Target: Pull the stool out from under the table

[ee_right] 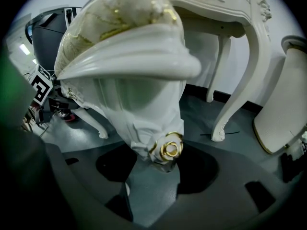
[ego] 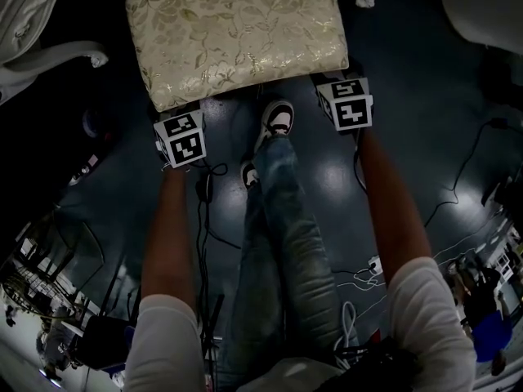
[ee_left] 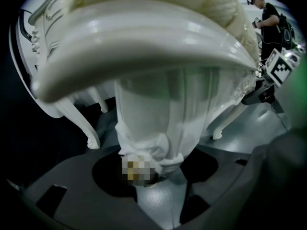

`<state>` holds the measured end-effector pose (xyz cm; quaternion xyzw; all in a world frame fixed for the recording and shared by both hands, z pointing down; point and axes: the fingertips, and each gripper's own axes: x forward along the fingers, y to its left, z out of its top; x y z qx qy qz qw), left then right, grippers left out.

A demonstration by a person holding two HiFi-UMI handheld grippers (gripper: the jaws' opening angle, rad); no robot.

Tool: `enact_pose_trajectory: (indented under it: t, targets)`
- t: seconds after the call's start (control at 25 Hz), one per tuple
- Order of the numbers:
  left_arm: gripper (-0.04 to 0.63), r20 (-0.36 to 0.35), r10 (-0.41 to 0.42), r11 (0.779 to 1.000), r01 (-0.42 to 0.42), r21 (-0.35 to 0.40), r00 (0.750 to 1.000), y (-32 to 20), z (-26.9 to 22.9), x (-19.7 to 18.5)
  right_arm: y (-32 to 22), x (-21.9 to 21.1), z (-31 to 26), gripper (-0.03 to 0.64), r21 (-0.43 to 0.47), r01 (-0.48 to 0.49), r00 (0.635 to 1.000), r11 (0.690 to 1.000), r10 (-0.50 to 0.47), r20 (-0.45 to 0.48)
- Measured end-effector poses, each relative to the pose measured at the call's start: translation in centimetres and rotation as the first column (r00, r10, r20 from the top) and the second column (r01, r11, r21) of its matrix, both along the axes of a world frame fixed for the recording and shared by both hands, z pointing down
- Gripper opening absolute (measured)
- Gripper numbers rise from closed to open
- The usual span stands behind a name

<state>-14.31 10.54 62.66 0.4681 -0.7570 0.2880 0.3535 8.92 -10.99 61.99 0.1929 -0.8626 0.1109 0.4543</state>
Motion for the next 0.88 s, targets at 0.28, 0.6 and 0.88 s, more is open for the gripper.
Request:
enact_pose_trajectory:
  t: [0.28, 0.6, 0.88]
  targets:
    - [0.272, -0.004, -0.007, 1.0, 0.007, -0.008, 1.0, 0.04, -0.11, 0.13, -0.11, -0.01, -0.05, 0.242, -0.002, 0.001, 1.0, 1.0, -0.001, -0.011]
    - [0.272, -0.003, -0.009, 1.0, 0.009, -0.005, 1.0, 0.05, -0.09, 0.13, -0.14, 0.05, -0.04, 0.242, 0.002, -0.001, 1.0, 1.0, 0.001, -0.019]
    - [0.272, -0.005, 0.004, 1.0, -0.004, -0.012, 1.0, -0.1, -0.06, 0.0, -0.08, 0.2, 0.08, 0.242, 0.006, -0.005, 0.999, 1.0, 0.005, -0.034]
